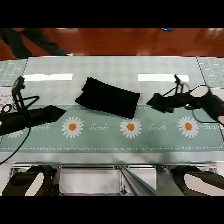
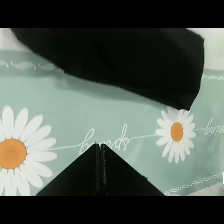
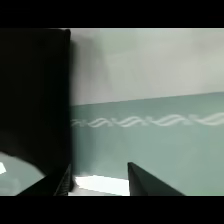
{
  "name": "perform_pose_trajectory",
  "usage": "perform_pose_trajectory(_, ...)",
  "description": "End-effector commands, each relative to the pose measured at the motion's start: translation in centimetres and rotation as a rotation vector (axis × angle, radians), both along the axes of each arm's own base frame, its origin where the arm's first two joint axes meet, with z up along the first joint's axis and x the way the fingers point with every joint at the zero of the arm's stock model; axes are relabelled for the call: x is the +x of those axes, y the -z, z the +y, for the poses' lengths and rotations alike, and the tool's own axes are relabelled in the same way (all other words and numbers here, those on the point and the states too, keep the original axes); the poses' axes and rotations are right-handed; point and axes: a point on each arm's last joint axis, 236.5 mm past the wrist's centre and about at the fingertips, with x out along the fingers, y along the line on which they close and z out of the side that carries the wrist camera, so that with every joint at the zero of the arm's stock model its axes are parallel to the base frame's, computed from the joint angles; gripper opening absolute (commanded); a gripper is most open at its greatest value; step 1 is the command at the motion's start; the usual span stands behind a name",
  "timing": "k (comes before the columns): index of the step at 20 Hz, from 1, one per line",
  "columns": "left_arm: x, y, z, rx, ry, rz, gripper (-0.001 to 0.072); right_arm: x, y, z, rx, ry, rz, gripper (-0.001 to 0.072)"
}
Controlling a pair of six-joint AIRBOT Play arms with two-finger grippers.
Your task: Fold the shirts.
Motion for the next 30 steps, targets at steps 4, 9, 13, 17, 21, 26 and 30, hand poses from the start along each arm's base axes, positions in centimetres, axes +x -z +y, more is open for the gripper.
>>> perform_pose_trajectory(4,0.4,1.5,-0.5,-0.037,-0.035,0.015,0.0021,2.1,2.6,6.1,0.242,-0.016,0.055,0.0416)
perform_pose_trajectory(9,0.4,1.5,-0.5,-0.037,-0.035,0.016,0.0021,3.5,3.5,10.3,0.272,-0.115,0.101,0.0387)
perform_pose_trajectory(13,0.4,1.5,-0.5,-0.037,-0.035,0.016,0.0021,5.4,-0.6,13.2,0.288,-0.230,-0.023,0.0027)
perform_pose_trajectory(17,0.6,1.4,-0.4,-0.036,-0.043,0.006,0.0021,8.7,-9.3,13.6,0.144,-0.360,-0.225,0.0027)
perform_pose_trajectory(21,0.7,1.4,-0.4,-0.036,-0.043,0.005,0.0021,11.3,-20.5,11.9,0.053,-0.391,-0.439,0.0027)
perform_pose_trajectory(26,0.7,1.3,-0.5,-0.044,-0.044,0.005,0.0021,13.4,-29.5,5.6,0.033,-0.287,-0.567,0.0027)
perform_pose_trajectory(30,0.6,1.2,-0.6,-0.051,-0.044,0.007,0.0021,13.9,-31.8,-2.8,-0.007,-0.141,-0.557,0.0027)
